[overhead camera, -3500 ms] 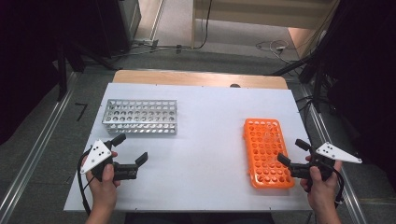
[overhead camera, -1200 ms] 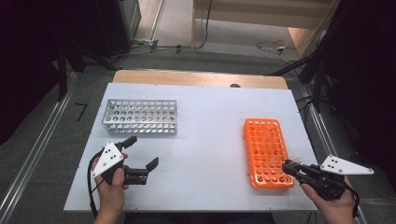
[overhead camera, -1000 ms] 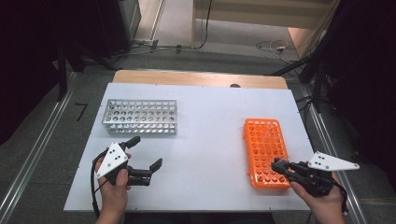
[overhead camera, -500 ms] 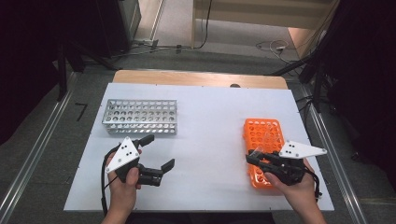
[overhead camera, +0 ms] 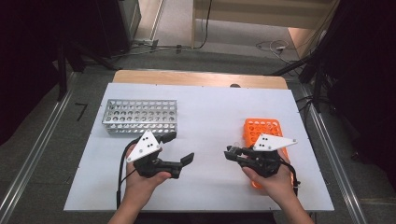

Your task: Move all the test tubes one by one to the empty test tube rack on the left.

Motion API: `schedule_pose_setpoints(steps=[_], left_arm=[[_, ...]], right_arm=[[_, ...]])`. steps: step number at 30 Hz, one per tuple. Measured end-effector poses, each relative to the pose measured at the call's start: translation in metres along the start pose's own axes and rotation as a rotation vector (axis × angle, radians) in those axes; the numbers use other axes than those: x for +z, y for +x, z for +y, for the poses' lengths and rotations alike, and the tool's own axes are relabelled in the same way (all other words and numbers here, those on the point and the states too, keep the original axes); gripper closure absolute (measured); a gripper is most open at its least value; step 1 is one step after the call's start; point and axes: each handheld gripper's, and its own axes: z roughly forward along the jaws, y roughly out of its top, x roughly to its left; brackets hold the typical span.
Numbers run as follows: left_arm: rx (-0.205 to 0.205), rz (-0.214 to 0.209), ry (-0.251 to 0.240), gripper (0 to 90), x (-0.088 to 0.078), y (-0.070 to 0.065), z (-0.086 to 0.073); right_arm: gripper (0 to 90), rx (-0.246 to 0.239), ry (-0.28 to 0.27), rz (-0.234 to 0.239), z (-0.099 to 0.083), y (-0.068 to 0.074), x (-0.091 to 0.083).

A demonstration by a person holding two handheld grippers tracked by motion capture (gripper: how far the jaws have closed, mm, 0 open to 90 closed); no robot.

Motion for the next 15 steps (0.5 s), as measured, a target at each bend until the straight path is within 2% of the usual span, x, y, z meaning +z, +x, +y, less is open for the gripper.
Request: schedule_pose_setpoints(steps=[2,7,10,15], left_arm=[[0.002,-0.007,0.007,17.7,0.006,-0.005,0.003],[0.005,-0.045,0.033,29.1,0.020,-0.013,0.009],[0.010,-0.082,0.051,33.0,0.029,-0.020,0.010],[0.019,-0.111,0.062,40.4,0.036,-0.026,0.009]], right_arm=[[73.7,-0.002,0.001,0.005,0.001,0.000,0.003],[73.7,-0.020,0.014,0.024,0.003,0.006,0.016],[73.7,-0.033,0.026,0.029,0.003,0.009,0.020],[73.7,-0.044,0.034,0.047,0.003,0.017,0.027]])
